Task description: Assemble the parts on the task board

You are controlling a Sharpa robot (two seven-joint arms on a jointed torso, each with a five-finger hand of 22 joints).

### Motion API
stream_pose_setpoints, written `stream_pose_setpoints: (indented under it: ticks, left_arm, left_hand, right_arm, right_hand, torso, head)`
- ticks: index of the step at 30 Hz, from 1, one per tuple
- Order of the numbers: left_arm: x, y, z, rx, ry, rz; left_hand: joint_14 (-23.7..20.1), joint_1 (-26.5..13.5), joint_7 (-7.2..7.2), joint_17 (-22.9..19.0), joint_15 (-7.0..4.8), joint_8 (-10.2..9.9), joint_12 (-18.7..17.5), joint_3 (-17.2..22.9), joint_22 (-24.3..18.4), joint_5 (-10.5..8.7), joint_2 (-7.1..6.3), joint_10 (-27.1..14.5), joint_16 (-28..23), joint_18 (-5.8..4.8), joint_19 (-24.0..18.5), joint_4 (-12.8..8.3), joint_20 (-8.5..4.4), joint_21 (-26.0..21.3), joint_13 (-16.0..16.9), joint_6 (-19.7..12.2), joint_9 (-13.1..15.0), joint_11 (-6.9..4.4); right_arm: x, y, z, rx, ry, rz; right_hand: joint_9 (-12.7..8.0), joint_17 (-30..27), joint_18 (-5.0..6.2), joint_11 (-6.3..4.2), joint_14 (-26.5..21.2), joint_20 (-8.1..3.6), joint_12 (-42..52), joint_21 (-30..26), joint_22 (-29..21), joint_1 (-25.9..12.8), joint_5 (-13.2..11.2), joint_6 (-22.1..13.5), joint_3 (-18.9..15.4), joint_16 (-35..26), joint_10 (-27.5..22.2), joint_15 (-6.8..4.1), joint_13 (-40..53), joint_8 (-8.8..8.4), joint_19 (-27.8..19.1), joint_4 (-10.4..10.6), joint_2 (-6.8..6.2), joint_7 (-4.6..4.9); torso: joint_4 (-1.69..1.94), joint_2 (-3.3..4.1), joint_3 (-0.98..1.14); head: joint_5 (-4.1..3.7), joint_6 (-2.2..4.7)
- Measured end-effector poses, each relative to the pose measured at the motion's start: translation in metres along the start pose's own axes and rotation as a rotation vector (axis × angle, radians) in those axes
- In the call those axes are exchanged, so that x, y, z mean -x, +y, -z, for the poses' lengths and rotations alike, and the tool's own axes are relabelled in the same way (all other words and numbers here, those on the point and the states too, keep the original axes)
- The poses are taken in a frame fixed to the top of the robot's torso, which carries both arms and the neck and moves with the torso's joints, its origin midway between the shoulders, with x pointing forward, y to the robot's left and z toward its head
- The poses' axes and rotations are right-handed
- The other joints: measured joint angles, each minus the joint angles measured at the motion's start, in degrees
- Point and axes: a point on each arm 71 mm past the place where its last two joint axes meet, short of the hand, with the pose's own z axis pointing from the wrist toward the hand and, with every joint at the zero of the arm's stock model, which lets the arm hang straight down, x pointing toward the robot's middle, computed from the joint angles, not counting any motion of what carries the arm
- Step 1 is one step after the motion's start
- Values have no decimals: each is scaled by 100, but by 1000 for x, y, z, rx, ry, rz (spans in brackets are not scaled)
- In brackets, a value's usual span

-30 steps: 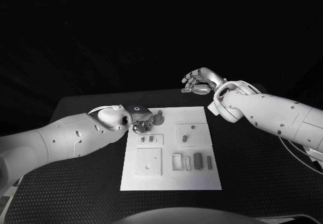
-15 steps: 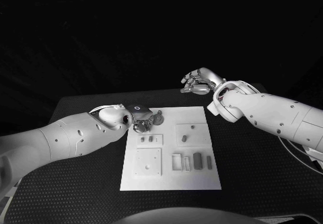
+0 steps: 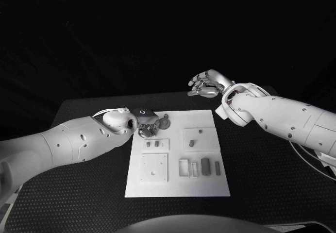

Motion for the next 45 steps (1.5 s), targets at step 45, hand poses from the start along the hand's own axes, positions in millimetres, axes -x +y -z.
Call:
stream_pose_setpoints:
  ticks: [45]
  left_arm:
    - [-4, -5, -4, -13, 14, -14]
  left_hand:
    - [32, 11, -1, 15, -13, 3, 1, -2, -3, 11, 16, 10, -22, -2, 18, -2, 4, -23, 2, 2, 105, 10]
  right_arm:
    - [-1, 0, -1, -1, 4, -5]
  right_hand:
    - [-28, -85, 1, 21, -49, 51, -54, -87, 16, -23, 0, -35, -47, -82, 20, 48, -183, 22, -92, 16, 24, -7]
  torso:
    - [-5, -2, 3]
  head:
    - [-14, -35]
